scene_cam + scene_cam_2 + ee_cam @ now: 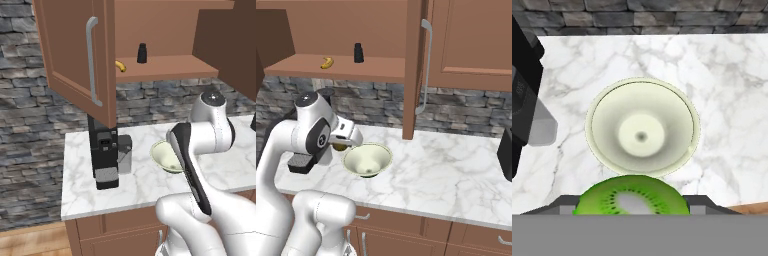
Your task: Open the cabinet. Pick the kiwi and banana from the cabinet and place them into the bowl. Then close the cabinet.
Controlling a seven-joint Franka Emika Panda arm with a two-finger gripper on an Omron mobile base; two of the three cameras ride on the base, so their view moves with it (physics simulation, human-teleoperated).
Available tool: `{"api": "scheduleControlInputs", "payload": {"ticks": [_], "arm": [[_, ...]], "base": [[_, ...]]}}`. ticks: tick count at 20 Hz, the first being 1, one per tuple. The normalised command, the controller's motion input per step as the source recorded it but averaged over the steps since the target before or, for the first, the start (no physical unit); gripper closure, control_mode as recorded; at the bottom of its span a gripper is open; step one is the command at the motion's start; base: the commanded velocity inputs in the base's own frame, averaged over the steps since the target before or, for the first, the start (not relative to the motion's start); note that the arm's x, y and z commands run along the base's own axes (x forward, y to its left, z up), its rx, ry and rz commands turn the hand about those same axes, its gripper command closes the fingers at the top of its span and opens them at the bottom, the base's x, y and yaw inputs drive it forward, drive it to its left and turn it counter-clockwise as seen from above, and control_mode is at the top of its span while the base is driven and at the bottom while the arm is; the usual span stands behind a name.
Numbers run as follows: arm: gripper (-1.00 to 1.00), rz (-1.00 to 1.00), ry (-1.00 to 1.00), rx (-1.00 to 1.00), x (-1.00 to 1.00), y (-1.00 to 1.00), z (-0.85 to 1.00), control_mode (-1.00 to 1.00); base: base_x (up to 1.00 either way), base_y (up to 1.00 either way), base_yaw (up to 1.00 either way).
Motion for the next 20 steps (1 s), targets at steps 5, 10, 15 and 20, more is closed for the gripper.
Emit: {"api": "scheduleControlInputs", "payload": {"ticks": [5,10,15,20], "arm": [[1.00,0.00,0.00,0.00,0.09,0.00,-0.14,-1.00],[1.00,0.00,0.01,0.00,0.10,0.00,-0.10,-1.00],[1.00,0.00,0.00,0.00,0.11,0.00,-0.09,-1.00],[1.00,0.00,0.00,0.00,0.07,-0.01,-0.09,-1.00]], "base": [[0.00,0.00,0.00],[0.00,0.00,0.00],[0.00,0.00,0.00],[0.00,0.00,0.00]]}}
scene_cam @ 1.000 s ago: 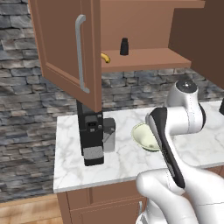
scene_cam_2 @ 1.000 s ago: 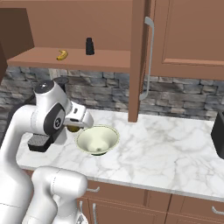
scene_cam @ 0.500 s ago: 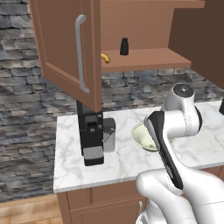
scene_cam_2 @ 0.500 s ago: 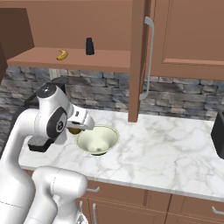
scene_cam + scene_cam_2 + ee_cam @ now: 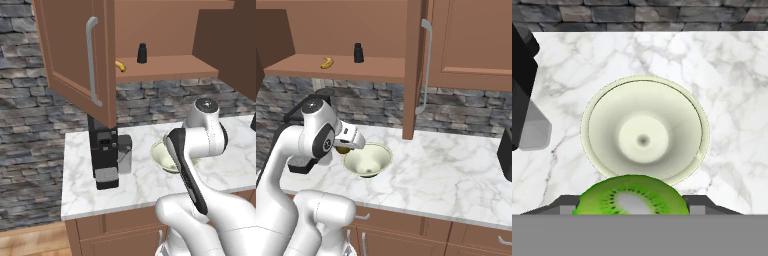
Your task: Open the cabinet. Pick the kiwi and banana from the cabinet and place them into the bowl. Then close the cabinet.
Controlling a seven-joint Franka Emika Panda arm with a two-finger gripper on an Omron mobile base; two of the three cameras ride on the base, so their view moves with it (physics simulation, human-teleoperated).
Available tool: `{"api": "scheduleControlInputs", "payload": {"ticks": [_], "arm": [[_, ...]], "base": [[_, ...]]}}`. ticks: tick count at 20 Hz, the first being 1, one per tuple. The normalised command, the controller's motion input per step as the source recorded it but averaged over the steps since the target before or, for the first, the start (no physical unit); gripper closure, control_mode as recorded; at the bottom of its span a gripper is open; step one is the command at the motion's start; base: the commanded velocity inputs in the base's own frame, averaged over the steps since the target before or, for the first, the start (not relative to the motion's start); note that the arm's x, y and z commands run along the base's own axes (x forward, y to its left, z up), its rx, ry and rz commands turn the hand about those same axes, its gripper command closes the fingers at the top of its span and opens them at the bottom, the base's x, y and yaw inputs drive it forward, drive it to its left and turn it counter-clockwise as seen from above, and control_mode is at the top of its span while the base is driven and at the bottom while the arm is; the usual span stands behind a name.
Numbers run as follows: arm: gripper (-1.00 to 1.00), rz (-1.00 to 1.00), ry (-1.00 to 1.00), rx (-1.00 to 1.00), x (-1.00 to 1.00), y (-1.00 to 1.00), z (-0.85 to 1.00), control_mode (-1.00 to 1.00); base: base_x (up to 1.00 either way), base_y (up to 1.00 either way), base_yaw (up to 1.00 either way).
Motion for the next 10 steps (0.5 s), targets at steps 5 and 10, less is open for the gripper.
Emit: {"api": "scheduleControlInputs", "payload": {"ticks": [5,10], "arm": [[1.00,0.00,0.00,0.00,0.07,-0.03,-0.08,-1.00],[1.00,0.00,0.00,0.00,0.07,-0.05,-0.07,-1.00]], "base": [[0.00,0.00,0.00],[0.00,0.00,0.00]]}}
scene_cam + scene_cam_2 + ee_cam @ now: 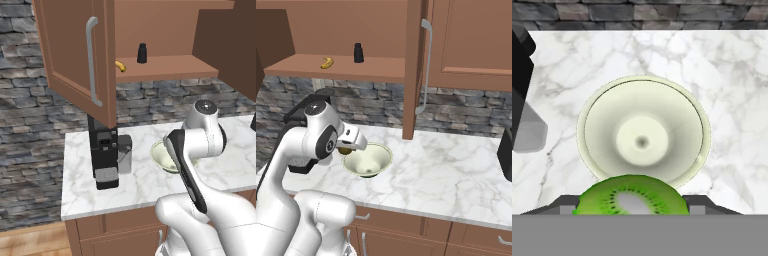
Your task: Open the cabinet. Pick the kiwi and banana from the cabinet and place them into the bowl. Then close the cabinet.
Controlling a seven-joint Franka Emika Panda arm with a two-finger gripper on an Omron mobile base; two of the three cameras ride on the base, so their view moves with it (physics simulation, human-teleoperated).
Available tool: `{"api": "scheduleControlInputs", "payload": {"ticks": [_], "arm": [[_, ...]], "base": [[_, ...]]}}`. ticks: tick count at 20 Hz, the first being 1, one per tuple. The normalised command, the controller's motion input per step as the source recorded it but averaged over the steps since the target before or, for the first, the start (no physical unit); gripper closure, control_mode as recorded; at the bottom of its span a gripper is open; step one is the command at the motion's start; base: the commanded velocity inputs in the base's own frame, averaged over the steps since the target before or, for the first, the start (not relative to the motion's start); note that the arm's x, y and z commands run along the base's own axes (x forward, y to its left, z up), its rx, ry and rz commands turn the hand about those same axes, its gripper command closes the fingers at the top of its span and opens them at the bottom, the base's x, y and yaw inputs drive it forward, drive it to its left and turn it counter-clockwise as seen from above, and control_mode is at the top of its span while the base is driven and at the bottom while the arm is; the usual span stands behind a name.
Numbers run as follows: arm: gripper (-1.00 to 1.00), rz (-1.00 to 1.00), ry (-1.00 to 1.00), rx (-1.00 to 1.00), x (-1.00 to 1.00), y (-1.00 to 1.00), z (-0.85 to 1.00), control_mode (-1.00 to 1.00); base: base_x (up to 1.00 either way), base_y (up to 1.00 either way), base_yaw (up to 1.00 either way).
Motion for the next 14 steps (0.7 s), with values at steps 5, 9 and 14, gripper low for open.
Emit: {"api": "scheduleControlInputs", "payload": {"ticks": [5,9,14], "arm": [[1.00,0.00,0.00,0.00,0.07,-0.06,-0.08,-1.00],[1.00,0.00,0.02,0.00,0.10,-0.04,-0.10,-1.00],[1.00,0.00,0.05,0.00,0.17,-0.02,-0.11,-1.00]], "base": [[0.00,0.00,0.00],[0.00,0.00,0.00],[0.00,0.00,0.00]]}}
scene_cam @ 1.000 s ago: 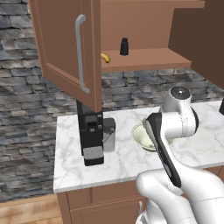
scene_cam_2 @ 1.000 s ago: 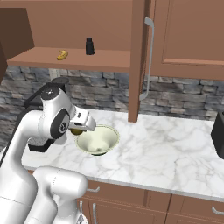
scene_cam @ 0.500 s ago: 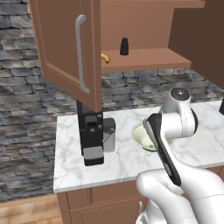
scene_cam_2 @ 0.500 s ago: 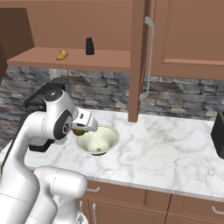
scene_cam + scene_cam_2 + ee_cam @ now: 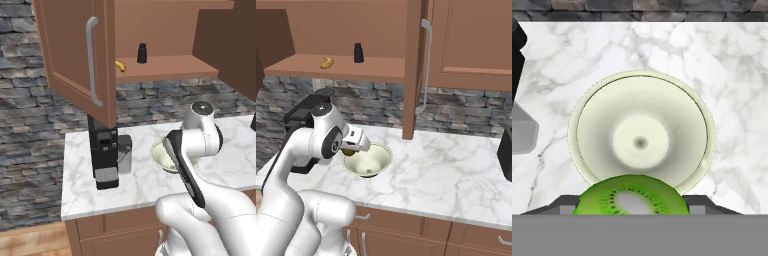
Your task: Open the cabinet. Pick the kiwi and banana from the cabinet and place them into the bowl. Then close the cabinet.
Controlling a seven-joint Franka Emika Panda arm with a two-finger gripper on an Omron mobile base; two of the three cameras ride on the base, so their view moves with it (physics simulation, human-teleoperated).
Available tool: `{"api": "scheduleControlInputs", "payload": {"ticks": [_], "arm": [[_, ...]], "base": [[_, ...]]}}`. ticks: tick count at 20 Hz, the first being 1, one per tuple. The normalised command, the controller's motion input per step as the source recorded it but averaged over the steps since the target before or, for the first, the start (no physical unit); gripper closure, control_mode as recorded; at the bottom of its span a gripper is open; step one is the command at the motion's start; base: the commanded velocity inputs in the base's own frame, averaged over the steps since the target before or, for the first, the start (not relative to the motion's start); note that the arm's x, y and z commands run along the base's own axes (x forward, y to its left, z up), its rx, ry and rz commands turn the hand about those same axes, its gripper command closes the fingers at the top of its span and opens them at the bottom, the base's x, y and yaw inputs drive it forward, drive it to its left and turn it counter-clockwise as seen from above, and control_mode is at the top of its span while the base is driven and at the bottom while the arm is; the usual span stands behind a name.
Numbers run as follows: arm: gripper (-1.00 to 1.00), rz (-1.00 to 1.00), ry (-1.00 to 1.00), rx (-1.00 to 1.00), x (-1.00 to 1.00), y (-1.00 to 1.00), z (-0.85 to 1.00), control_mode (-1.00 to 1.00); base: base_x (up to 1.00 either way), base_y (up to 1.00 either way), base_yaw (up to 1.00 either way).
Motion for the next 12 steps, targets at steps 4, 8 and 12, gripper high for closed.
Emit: {"api": "scheduleControlInputs", "payload": {"ticks": [4,8,12], "arm": [[1.00,0.00,0.04,0.00,0.16,-0.03,-0.14,-1.00],[1.00,0.00,0.05,0.00,0.19,-0.04,-0.13,-1.00],[1.00,0.00,0.06,0.00,0.19,-0.06,-0.13,-1.00]], "base": [[0.00,0.00,0.00],[0.00,0.00,0.00],[0.00,0.00,0.00]]}}
